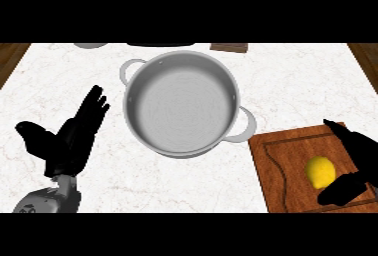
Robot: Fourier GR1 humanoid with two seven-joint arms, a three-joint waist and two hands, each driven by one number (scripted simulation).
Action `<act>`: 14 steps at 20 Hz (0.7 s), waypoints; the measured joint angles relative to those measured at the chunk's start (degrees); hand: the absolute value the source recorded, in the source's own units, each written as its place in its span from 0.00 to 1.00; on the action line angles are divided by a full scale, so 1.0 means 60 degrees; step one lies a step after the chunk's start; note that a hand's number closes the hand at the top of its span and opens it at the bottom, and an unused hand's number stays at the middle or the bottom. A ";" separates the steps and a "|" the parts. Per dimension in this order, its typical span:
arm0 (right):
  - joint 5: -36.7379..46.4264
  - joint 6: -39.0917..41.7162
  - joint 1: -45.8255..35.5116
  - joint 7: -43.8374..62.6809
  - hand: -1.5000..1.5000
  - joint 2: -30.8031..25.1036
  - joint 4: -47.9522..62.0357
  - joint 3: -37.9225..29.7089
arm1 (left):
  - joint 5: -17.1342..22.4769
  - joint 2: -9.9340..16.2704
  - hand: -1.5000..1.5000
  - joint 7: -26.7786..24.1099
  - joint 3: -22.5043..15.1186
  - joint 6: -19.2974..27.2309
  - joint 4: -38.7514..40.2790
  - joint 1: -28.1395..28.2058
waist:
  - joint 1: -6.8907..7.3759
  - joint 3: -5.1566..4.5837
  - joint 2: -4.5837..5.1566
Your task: Pick the lemon from the cutting board and place it in the pot
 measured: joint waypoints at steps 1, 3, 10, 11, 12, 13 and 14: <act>0.0106 0.0081 -0.0033 -0.0152 0.00 0.0014 0.0264 0.0016 | 0.0040 -0.0006 0.50 -0.0120 0.0071 -0.0082 0.0113 -0.0006 | 0.0002 -0.0001 0.0001; 0.0326 0.0172 -0.0050 -0.0170 0.00 0.0135 0.0481 0.0135 | 0.0015 -0.0072 0.50 -0.0031 0.0095 -0.0079 0.0159 -0.0113 | 0.0002 -0.0001 0.0002; 0.1212 0.0369 -0.0051 -0.0174 0.00 0.0691 0.1260 0.0491 | -0.0119 -0.0136 0.50 0.0179 0.0160 -0.0161 -0.0133 -0.0014 | 0.0003 -0.0002 -0.0004; 0.1283 0.0450 -0.0043 -0.0304 0.00 0.0720 0.1391 0.0411 | -0.0179 -0.0180 0.50 0.0195 0.0117 -0.0172 -0.0223 0.0056 | 0.0001 0.0001 -0.0003; 0.1340 0.0533 -0.0043 -0.0374 0.00 0.0780 0.1460 0.0325 | -0.0188 -0.0200 0.50 0.0200 0.0150 -0.0212 -0.0262 0.0091 | -0.0003 0.0001 -0.0004; 0.1476 0.0527 0.0039 -0.0363 0.00 0.0904 0.1451 0.0372 | -0.0250 -0.0300 0.50 0.0064 0.0120 -0.0198 -0.0168 0.0125 | -0.0010 0.0000 -0.0005; 0.1562 0.0592 -0.0070 -0.0417 0.00 0.0985 0.1629 0.0322 | -0.0290 -0.0329 0.50 0.0098 0.0136 -0.0206 -0.0119 0.0048 | -0.0010 0.0000 -0.0004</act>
